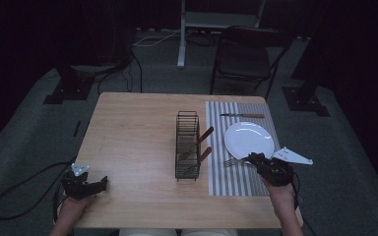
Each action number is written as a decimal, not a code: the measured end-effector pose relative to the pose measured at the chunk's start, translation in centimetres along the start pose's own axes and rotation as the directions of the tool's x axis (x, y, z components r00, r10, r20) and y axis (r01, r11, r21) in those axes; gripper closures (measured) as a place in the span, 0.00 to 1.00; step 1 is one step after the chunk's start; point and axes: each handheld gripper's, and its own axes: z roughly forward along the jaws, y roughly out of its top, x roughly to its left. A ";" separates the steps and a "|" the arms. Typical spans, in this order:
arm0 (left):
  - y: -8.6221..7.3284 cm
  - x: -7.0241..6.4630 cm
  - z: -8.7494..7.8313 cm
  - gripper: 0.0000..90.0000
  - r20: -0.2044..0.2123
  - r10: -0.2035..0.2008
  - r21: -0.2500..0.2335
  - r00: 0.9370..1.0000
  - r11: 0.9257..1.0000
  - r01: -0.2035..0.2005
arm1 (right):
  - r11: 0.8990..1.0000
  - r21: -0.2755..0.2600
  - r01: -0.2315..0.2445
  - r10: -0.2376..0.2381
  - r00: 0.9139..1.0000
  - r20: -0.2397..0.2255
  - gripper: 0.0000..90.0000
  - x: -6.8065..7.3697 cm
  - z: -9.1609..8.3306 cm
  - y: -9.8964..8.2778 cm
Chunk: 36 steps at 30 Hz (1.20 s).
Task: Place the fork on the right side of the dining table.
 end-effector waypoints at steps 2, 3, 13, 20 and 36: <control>0.0 0.0 0.0 0.03 0.000 0.000 0.000 1.000 1.000 0.000 | 1.000 0.006 -0.009 0.009 1.000 0.002 0.90 0.1 -0.1 -0.3; 0.0 0.0 0.0 0.03 0.000 0.000 0.000 1.000 1.000 0.000 | 1.000 0.005 -0.016 0.016 1.000 0.003 0.90 0.2 -0.2 -0.5; 0.0 0.0 0.0 0.03 0.000 -0.002 -0.001 1.000 1.000 0.002 | 0.998 0.016 -0.060 0.060 0.998 -0.005 0.90 0.2 -0.5 -1.7; 0.0 0.0 0.0 0.03 0.000 -0.001 0.000 1.000 1.000 0.001 | 0.998 0.024 -0.061 0.061 0.998 0.010 0.90 0.6 -0.7 -2.3; 0.0 0.0 0.0 0.03 0.000 -0.001 0.001 1.000 1.000 0.001 | 0.996 0.033 -0.078 0.076 0.996 0.053 0.80 -1.0 -0.7 -3.4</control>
